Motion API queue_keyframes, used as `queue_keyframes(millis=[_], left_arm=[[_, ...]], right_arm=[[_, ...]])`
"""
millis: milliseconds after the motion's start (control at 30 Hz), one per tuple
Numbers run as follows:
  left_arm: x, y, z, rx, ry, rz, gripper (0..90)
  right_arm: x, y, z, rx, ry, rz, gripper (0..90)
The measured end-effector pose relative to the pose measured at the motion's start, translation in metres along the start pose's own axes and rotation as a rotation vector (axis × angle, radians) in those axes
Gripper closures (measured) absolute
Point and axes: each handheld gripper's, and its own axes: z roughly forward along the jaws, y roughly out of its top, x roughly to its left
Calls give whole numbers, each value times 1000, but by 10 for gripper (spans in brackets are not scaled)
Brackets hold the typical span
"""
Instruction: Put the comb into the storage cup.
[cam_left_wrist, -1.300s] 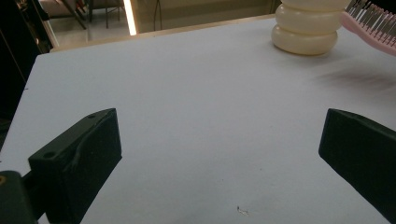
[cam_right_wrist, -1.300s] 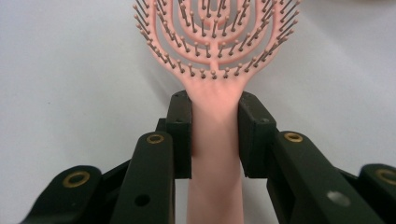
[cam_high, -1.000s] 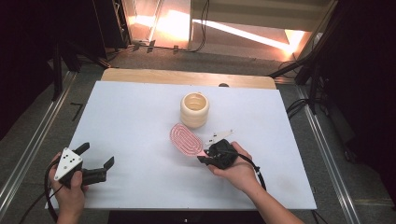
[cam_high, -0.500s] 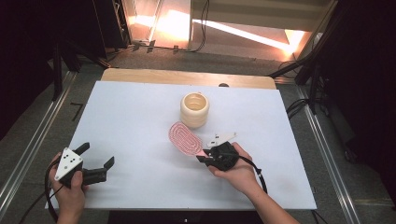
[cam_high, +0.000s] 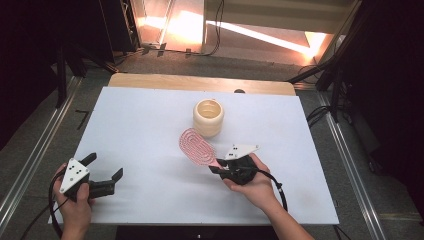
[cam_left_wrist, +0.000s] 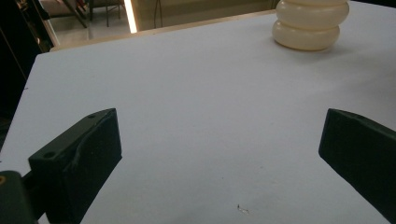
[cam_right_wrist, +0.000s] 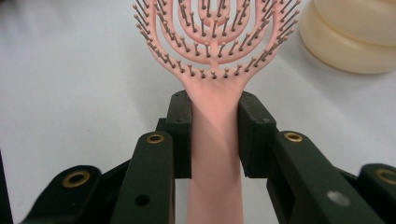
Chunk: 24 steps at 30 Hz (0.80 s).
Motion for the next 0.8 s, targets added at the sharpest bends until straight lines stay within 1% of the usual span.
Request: queue_keyframes(millis=[33, 133, 167, 333, 467, 567, 600, 667, 733, 767, 800], left_arm=[[0, 0, 0, 0, 1, 1, 0], [0, 0, 0, 0, 2, 1, 0], [0, 0, 0, 1, 2, 3, 0], [0, 0, 0, 0, 4, 7, 0], [-1, 0, 0, -1, 6, 4, 0], [-1, 0, 0, 1, 11, 7, 0], [-1, 0, 0, 1, 12, 7, 0], [-1, 0, 0, 2, 16, 8, 0], [-1, 0, 0, 2, 16, 6, 0], [-1, 0, 0, 0, 19, 8, 0], [-3, 1, 0, 2, 34, 16, 0]], right_arm=[[0, 0, -1, -13, 2, 9, 681], [0, -1, -1, -25, 1, 6, 681], [0, -2, -2, -37, 2, 15, 681], [0, -4, -3, -63, 1, 16, 681], [1, -6, -3, -85, 1, 11, 681], [2, -7, -3, -98, 9, 6, 681], [3, -7, -3, -112, 12, 2, 681], [4, -7, -3, -119, 10, 3, 681], [5, -7, -4, -140, 11, -3, 681], [5, -7, -5, -146, 10, -2, 681], [5, -7, -6, -153, 9, -5, 681]])
